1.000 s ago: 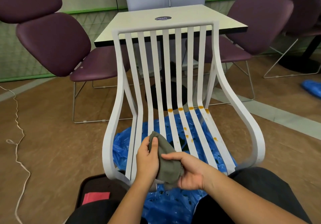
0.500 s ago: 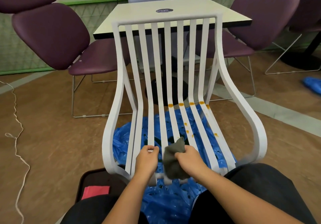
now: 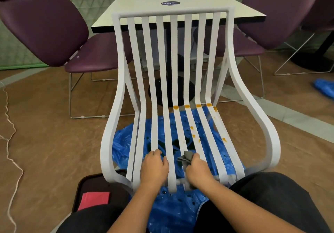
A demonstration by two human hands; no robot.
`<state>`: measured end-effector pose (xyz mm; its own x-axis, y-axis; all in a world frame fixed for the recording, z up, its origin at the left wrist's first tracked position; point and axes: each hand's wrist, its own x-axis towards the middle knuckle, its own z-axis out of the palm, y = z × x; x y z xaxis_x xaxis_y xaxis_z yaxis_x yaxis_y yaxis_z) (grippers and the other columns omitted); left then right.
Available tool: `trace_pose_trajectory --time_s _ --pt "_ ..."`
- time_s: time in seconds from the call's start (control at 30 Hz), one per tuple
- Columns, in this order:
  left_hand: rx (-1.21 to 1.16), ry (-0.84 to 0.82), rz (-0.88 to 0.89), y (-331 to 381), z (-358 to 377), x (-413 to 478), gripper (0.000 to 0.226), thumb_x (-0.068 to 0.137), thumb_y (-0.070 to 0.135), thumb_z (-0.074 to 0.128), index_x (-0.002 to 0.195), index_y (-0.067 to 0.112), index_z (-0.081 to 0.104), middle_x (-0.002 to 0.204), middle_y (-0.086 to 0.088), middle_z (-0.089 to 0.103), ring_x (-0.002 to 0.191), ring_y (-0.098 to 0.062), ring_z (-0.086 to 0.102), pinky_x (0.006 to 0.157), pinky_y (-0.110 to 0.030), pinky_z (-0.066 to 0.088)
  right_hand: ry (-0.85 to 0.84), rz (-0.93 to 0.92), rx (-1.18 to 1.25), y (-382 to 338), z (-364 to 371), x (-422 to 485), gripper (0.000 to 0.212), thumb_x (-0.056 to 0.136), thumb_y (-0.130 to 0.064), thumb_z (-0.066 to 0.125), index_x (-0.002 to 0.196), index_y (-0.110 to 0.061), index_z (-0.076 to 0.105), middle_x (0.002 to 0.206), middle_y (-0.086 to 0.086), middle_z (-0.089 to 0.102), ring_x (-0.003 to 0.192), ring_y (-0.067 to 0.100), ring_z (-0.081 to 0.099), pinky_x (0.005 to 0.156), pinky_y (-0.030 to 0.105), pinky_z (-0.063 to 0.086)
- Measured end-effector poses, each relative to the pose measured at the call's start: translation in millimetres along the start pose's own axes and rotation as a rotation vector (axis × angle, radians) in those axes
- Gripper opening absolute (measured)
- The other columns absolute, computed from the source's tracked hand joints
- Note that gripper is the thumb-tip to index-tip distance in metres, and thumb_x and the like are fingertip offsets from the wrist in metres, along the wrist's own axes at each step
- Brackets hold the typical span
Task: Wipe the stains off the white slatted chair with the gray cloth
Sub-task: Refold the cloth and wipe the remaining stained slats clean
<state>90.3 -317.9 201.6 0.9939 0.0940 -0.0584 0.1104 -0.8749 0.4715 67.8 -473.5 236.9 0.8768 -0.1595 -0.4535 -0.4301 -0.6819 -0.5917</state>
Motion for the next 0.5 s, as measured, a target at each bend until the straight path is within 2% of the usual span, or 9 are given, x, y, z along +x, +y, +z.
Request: trace_pose_trajectory --time_s 0.07,0.13,0.17,0.23,0.33,0.43,0.5 --pt "-0.014 0.021 0.0 -1 4 4 0.039 0.099 0.035 0.05 0.132 0.015 0.057 0.125 -0.002 0.058 0.119 -0.019 0.049 0.099 -0.034 0.046 -0.055 0.005 0.02 5 15 5 0.025 0.1 -0.02 0.047 0.123 -0.012 0.042 0.102 0.01 0.054 0.077 0.019 0.054 0.061 0.031 0.046" --pt "-0.012 0.052 -0.019 -2 6 11 0.044 0.1 0.035 0.05 0.138 0.014 0.05 0.132 -0.005 0.052 0.124 -0.022 0.044 0.101 -0.036 0.044 -0.077 -0.005 0.049 8 30 8 0.038 0.1 -0.043 0.045 0.128 -0.018 0.039 0.119 0.015 0.052 0.096 0.028 0.059 0.082 0.04 0.053" --pt "-0.03 0.054 -0.041 -2 6 15 0.047 0.1 0.035 0.049 0.142 0.014 0.046 0.137 -0.007 0.049 0.126 -0.024 0.042 0.102 -0.037 0.044 -0.08 -0.003 0.025 9 36 9 0.048 0.1 -0.054 0.038 0.136 -0.022 0.036 0.129 0.016 0.048 0.108 0.031 0.056 0.09 0.041 0.05" --pt "-0.078 0.037 -0.086 -2 8 24 0.052 0.102 0.036 0.048 0.148 0.013 0.038 0.143 -0.01 0.043 0.129 -0.027 0.04 0.102 -0.039 0.043 -0.078 -0.026 -0.053 11 46 15 0.062 0.1 -0.061 0.017 0.152 -0.029 0.025 0.144 0.016 0.038 0.12 0.034 0.046 0.101 0.044 0.042" --pt "-0.138 0.02 -0.138 -2 13 37 0.056 0.103 0.036 0.044 0.152 0.012 0.029 0.143 -0.013 0.042 0.128 -0.029 0.044 0.101 -0.041 0.044 -0.021 -0.032 -0.052 11 51 22 0.064 0.103 -0.054 0.013 0.159 -0.025 0.014 0.135 0.017 0.037 0.114 0.035 0.049 0.104 0.046 0.043" --pt "-0.171 0.013 -0.158 -3 20 51 0.055 0.105 0.035 0.04 0.154 0.013 0.027 0.139 -0.015 0.045 0.119 -0.028 0.052 0.093 -0.039 0.048 0.006 -0.015 -0.082 6 51 39 0.06 0.107 -0.039 0.024 0.16 -0.019 0.006 0.132 0.018 0.036 0.11 0.033 0.051 0.1 0.042 0.047" --pt "-0.184 0.015 -0.187 -2 22 62 0.054 0.106 0.035 0.038 0.155 0.015 0.024 0.135 -0.014 0.045 0.108 -0.028 0.057 0.079 -0.037 0.048 0.007 -0.022 -0.082 2 52 54 0.066 0.105 -0.025 0.037 0.16 -0.018 0.001 0.139 0.019 0.032 0.114 0.033 0.05 0.101 0.042 0.046"
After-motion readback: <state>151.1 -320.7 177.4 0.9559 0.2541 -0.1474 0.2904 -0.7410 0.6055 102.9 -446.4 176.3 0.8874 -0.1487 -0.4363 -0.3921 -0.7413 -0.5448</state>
